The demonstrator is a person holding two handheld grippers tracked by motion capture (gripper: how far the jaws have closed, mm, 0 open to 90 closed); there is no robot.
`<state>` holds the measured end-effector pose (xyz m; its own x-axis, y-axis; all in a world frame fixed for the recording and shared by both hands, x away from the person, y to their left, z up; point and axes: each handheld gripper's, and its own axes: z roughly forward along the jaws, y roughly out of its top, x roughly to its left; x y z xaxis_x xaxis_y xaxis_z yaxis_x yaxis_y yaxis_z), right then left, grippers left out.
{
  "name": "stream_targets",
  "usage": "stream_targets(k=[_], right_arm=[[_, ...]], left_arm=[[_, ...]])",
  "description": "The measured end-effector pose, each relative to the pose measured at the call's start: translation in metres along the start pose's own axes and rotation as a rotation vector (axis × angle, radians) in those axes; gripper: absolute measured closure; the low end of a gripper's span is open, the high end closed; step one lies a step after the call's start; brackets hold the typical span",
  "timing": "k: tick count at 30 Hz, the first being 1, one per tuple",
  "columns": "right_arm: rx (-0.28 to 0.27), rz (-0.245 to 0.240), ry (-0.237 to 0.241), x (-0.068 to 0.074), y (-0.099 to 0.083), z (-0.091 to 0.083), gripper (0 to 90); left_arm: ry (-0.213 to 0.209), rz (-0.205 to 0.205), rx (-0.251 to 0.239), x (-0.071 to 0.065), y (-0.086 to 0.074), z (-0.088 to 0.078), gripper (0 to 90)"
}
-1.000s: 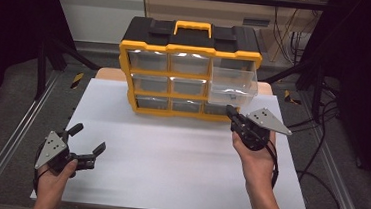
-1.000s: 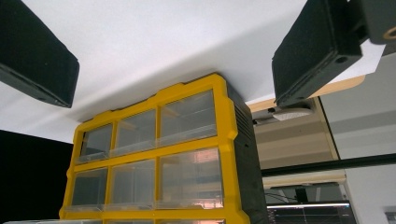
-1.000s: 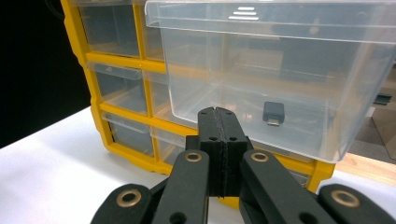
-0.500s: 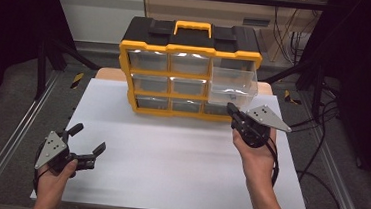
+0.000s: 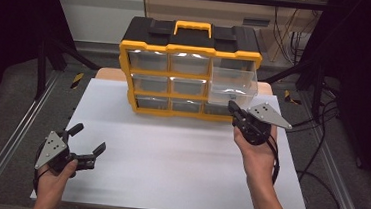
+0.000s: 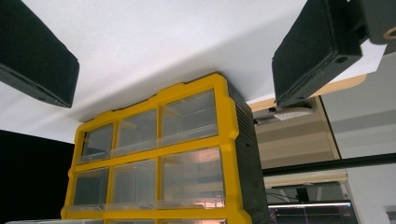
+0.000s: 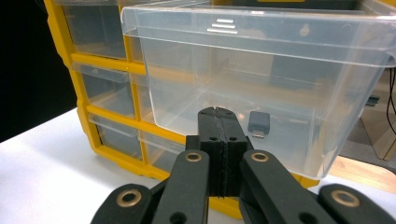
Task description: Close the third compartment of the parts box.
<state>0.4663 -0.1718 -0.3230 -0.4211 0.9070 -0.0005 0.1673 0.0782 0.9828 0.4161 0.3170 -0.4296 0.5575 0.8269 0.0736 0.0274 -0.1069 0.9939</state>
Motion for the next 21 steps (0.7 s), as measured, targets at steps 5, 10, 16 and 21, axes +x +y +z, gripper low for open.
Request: stream_targets(k=[5,10,16,21], right_arm=[[0.002,-0.003,-0.002,-0.0007,0.0016,0.0015,90.0],[0.002,-0.006,-0.004,-0.0016,0.0031,0.0026,90.0],[0.005,-0.003,-0.005,-0.003,0.004,0.0044,90.0],[0.006,-0.008,-0.003,-0.0031,0.0052,0.0044,90.0]], left_arm=[[-0.001,0.001,0.0,-0.0002,0.0001,0.0001,0.5],[-0.001,0.001,0.0,-0.0002,0.0001,0.0001,0.5],[-0.001,0.001,0.0,-0.0001,0.0001,0.0001,0.5],[-0.001,0.001,0.0,-0.0002,0.0002,0.0001,0.5]])
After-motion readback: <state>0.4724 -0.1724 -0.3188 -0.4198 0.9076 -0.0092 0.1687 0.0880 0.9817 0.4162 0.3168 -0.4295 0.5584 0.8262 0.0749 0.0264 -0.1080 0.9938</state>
